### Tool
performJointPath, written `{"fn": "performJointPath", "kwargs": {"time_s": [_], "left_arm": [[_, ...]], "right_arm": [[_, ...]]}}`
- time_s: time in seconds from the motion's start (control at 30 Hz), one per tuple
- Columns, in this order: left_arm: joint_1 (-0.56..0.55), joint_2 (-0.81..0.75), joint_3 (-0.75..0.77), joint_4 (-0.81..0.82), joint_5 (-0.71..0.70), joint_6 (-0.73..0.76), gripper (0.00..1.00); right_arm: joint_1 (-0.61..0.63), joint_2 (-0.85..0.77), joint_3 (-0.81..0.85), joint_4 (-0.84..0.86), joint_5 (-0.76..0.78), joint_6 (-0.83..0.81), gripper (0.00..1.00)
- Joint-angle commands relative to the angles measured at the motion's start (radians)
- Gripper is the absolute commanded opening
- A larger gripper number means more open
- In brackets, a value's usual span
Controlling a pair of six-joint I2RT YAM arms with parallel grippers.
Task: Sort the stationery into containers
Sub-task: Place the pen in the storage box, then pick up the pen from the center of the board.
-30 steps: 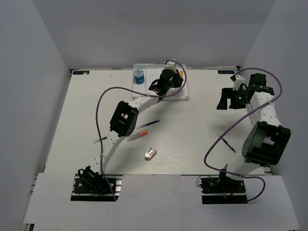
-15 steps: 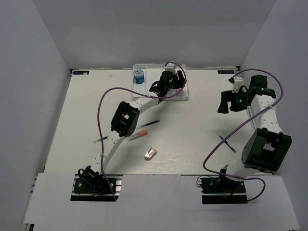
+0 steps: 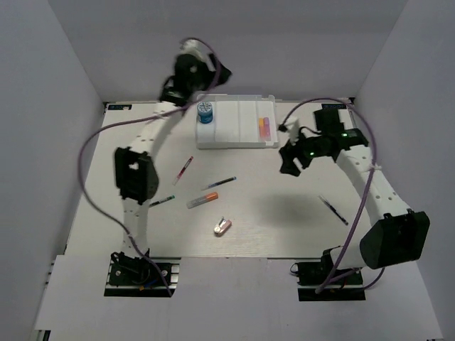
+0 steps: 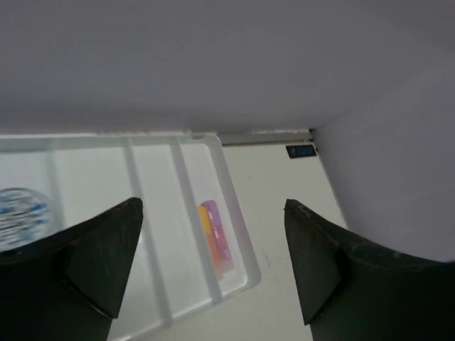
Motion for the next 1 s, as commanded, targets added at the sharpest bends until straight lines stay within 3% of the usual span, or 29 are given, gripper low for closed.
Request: {"fn": "performJointPath", "kwargs": {"time_s": [0.0,0.03,0.1,0.13,0.23,0.33,0.47,0.6,0.7,0.97], "left_arm": [[0.177,-0.321,-0.179,-0.172,0.193,-0.041,0.92],[0.245,-0.365,-0.245,-0.175,0.278,-0.024,0.98],[0.305,-0.473,-0.404,-0.203,0.326,-0.015,0.98],[0.355,-0.506,-0.452,-0.232,0.352,-0.004,0.98],[0.432,-0.618,-0.616,-0.282,0.35,0.046,0.98],[0.468,-0.707,-0.737,-0.304,0.403,0.165,0.98],[0.512,-0.768,-0.87,-0.295,0.587,0.232,0.98],[0.532,-0.779,-0.956,-0.252,0.777,0.214,0.97],[0.532,-0.808,-1.006,-0.188,0.848,0.212,0.95],[0.532,-0.897,-1.063,-0.174,0.784,0.26,0.95]], "right_arm": [[0.183,0.035,-0.027,0.011,-0.011,-0.057,0.74],[0.304,0.065,-0.025,0.027,-0.006,-0.063,0.75],[0.386,0.104,-0.01,0.038,0.018,-0.094,0.76],[0.495,0.145,0.014,0.041,0.029,-0.097,0.76],[0.629,0.196,0.039,0.054,0.026,-0.097,0.73],[0.748,0.181,-0.059,0.127,0.052,-0.104,0.71],[0.87,0.161,-0.189,0.25,0.123,-0.126,0.69],[0.911,0.172,-0.239,0.352,0.179,-0.138,0.59],[0.924,0.185,-0.268,0.411,0.218,-0.144,0.59],[0.924,0.199,-0.223,0.471,0.252,-0.124,0.6]]}}
